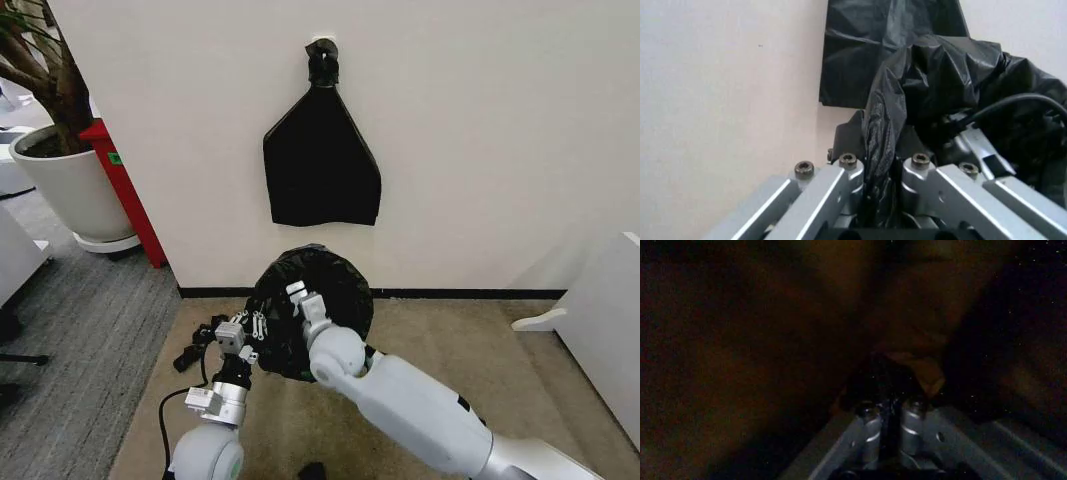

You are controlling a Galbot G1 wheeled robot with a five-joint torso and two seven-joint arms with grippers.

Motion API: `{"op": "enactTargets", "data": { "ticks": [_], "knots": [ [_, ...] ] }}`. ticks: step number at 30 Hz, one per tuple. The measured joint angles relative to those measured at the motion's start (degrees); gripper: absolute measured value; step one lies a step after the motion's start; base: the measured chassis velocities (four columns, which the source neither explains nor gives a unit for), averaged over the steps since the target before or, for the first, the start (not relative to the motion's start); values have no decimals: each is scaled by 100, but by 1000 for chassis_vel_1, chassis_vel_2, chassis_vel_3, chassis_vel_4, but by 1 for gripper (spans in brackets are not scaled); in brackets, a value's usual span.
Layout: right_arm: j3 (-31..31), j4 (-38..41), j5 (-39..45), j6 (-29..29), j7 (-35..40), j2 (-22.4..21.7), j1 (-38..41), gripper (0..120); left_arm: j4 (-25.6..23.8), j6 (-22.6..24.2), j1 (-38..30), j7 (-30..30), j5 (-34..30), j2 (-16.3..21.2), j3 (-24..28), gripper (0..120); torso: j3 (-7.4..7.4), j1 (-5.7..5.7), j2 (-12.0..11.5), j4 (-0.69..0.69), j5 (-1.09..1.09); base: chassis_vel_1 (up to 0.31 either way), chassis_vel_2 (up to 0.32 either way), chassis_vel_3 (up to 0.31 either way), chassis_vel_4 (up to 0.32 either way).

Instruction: Place the garbage bag over the trash bin.

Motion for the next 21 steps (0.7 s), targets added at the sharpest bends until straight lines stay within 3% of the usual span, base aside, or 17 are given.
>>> {"op": "enactTargets", "data": {
  "ticks": [7, 17, 21],
  "knots": [
    [-2, 349, 14, 14, -19, -290, -201, 0, 70, 1, -105, -14, -22, -18, 4, 4, 0, 0, 0, -3, 0, 0, 0, 0, 0],
    [-199, 884, 9, -9, -87, -170, -211, 0, 136, 28, -129, -49, -76, -27, -28, 4, 0, 0, 0, 0, 0, 0, 0, 0, 0],
    [-179, 1478, 2, -124, -87, -357, -253, 17, 197, 39, -176, -97, -178, 22, -70, 4, 0, 0, 0, 0, 0, 0, 0, 0, 0]
  ]
}}
